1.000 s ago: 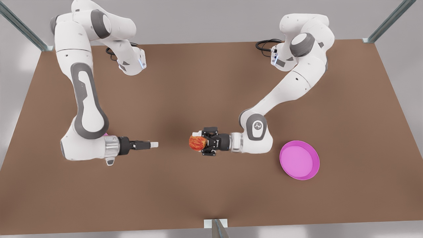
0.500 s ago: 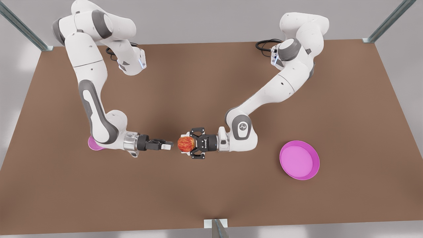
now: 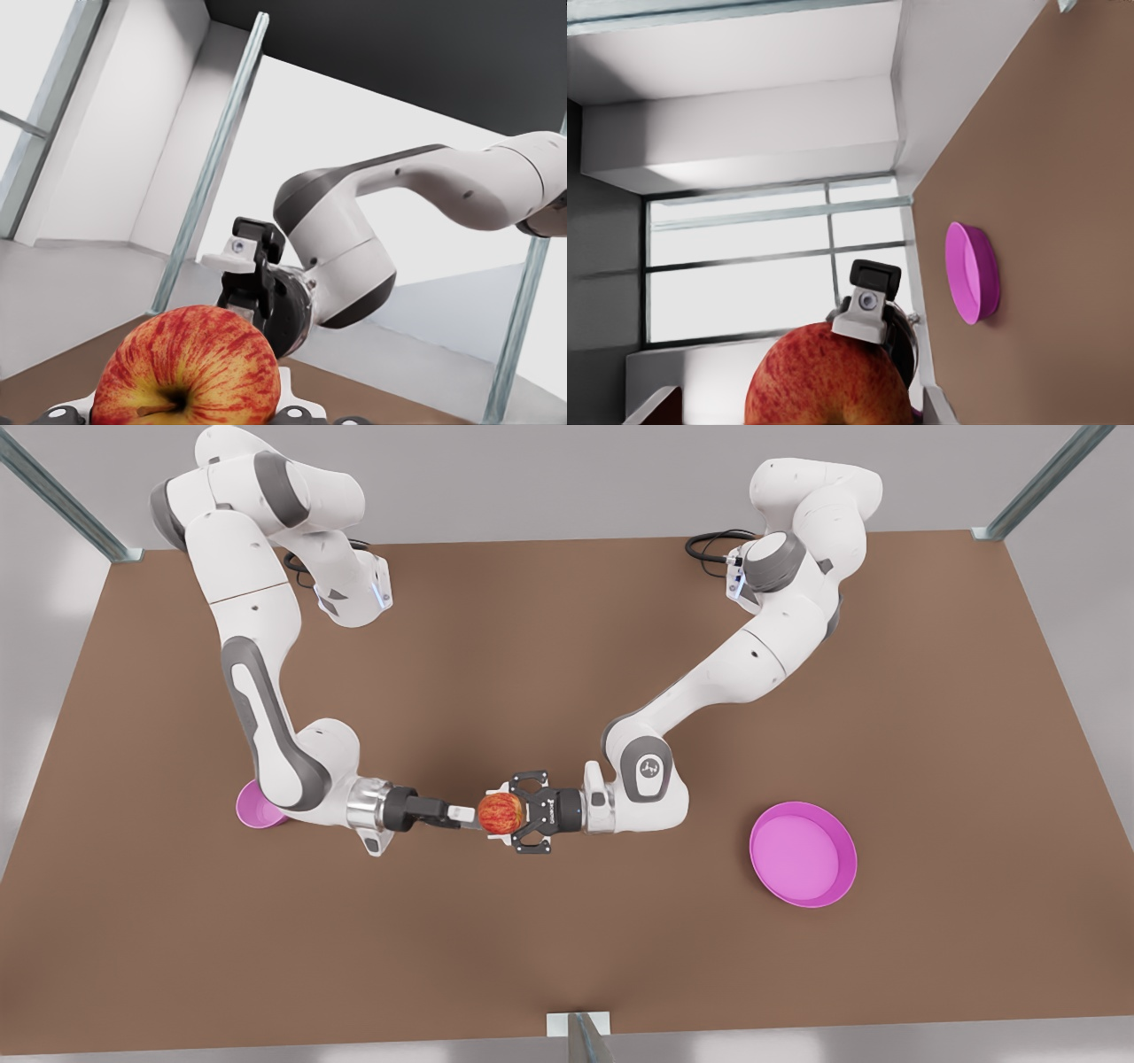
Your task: Use the left arm to pick up the apple from the plate, transfer it to the gripper of the right arm, and then use the right arm to place it into the bowl
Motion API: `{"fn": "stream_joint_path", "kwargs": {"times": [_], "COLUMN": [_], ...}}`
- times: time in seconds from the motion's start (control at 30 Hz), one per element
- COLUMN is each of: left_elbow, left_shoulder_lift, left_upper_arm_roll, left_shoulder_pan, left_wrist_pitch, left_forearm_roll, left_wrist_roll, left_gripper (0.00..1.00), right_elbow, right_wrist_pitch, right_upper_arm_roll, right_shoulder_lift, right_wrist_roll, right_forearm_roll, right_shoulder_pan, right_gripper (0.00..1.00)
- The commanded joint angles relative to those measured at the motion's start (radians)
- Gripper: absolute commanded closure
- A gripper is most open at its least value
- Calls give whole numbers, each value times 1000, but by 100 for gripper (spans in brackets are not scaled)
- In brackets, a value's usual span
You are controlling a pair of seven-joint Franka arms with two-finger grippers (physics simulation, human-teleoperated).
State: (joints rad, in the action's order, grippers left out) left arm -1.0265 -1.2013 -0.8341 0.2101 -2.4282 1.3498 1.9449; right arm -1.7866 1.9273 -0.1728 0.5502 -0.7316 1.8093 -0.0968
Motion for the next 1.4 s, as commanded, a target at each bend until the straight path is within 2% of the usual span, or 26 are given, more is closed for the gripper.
{"fn": "stream_joint_path", "kwargs": {"times": [0.0,0.63,0.7,0.73,0.83,0.87,1.1,1.23,1.27,1.3,1.33,1.37], "left_elbow": [0,0,0,0,0,0,-1,-30,-30,-47,-154,-233], "left_shoulder_lift": [2,-4,-4,-4,-4,-4,-4,-3,19,48,141,254], "left_upper_arm_roll": [0,0,0,0,0,0,3,108,182,234,253,270], "left_shoulder_pan": [0,8,8,8,8,8,6,-1,0,-8,-104,-176], "left_wrist_pitch": [3,1,1,1,1,1,3,3,5,11,18,30], "left_forearm_roll": [-1,19,19,19,19,19,19,8,-1,-68,-214,-505], "left_wrist_roll": [184,186,186,186,186,186,184,122,51,-50,-367,-816], "left_gripper": [23,22,22,22,13,1,0,0,0,0,0,0], "right_elbow": [3,27,32,33,38,38,46,44,42,41,39,36], "right_wrist_pitch": [4,84,84,90,93,93,90,82,82,79,78,38], "right_upper_arm_roll": [-1,-2,-1,-1,-1,-1,-1,13,13,13,13,13], "right_shoulder_lift": [-1,20,20,20,20,20,20,20,24,25,25,27], "right_wrist_roll": [-224,-273,-273,-273,-273,-273,-272,-272,-273,-273,-273,-272], "right_forearm_roll": [8,10,8,8,5,5,-2,-35,-41,-50,-79,-113], "right_shoulder_pan": [-4,-83,-84,-86,-86,-86,-81,-70,-61,-43,-21,9], "right_gripper": [0,0,26,28,28,28,28,28,28,27,27,27]}}
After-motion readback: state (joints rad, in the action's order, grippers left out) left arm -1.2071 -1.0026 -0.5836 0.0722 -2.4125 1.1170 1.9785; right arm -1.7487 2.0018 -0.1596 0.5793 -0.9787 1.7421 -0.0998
